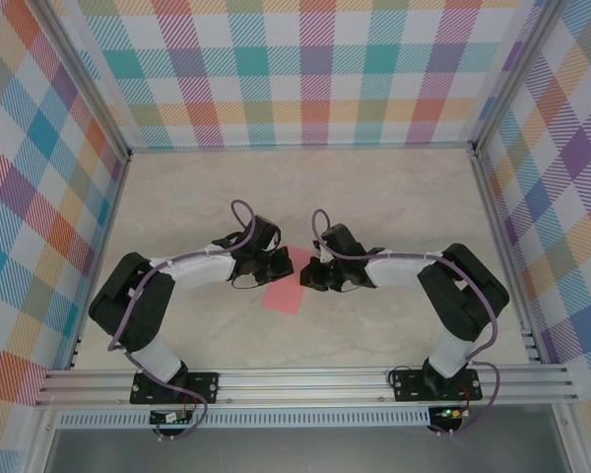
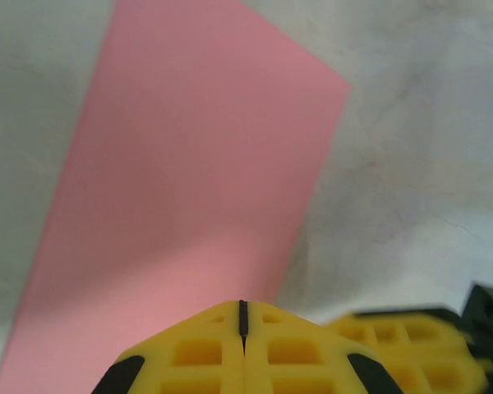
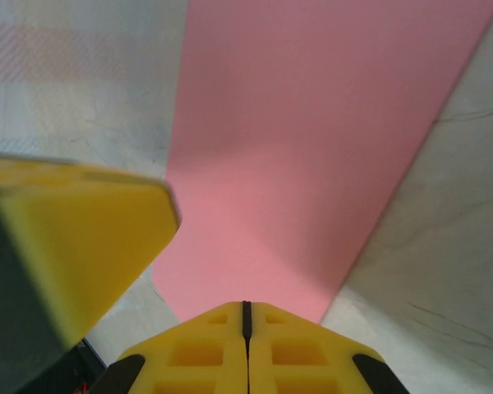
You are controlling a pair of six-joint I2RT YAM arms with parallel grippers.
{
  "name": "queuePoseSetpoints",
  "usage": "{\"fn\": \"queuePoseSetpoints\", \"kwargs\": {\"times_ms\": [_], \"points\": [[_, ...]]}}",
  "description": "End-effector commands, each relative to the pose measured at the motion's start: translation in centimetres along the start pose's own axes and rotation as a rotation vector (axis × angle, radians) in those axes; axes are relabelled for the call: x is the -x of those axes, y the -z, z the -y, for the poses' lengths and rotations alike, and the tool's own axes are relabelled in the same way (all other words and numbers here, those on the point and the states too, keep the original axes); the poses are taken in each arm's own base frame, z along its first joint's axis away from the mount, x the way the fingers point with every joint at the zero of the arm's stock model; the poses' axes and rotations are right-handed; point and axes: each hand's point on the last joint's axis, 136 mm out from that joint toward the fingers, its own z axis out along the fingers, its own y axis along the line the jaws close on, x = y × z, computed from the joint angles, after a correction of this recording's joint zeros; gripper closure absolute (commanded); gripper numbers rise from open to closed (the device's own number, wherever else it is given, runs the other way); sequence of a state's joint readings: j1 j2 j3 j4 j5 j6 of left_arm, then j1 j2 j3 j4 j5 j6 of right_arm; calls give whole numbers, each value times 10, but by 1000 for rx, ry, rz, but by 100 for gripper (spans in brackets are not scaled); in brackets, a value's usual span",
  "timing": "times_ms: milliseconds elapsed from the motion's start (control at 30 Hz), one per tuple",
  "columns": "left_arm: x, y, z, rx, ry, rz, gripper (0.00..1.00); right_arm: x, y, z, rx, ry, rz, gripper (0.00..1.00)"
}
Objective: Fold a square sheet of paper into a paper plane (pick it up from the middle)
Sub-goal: Fold the square sheet of paper in half at the center of the table.
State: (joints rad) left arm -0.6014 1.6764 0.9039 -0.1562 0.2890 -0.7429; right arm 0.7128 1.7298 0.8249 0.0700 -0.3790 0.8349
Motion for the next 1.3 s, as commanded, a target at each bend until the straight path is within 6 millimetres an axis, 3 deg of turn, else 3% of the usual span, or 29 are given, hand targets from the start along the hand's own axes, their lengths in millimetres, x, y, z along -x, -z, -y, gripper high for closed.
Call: {"fn": "queuePoseSetpoints", "kwargs": {"times_ms": [0,467,733,1067,1267], "points": [[9,-10,-15,43,14,-5,100,-3,-10,-6,28,-15,-10,95],[-4,-24,-47,121,71,-47,100,-34,-30,-5,-3,11,-104,94],[-10,-26,-60,159,88,-54,100,-68,-29,-2,-34,40,-171,94],[-9,-26,-63,164,90,-55,100,-93,-24,23,-95,9,-207,94],[-5,-21,-53,139,75,-52,100,-90,-14,17,-97,36,-183,94]]}}
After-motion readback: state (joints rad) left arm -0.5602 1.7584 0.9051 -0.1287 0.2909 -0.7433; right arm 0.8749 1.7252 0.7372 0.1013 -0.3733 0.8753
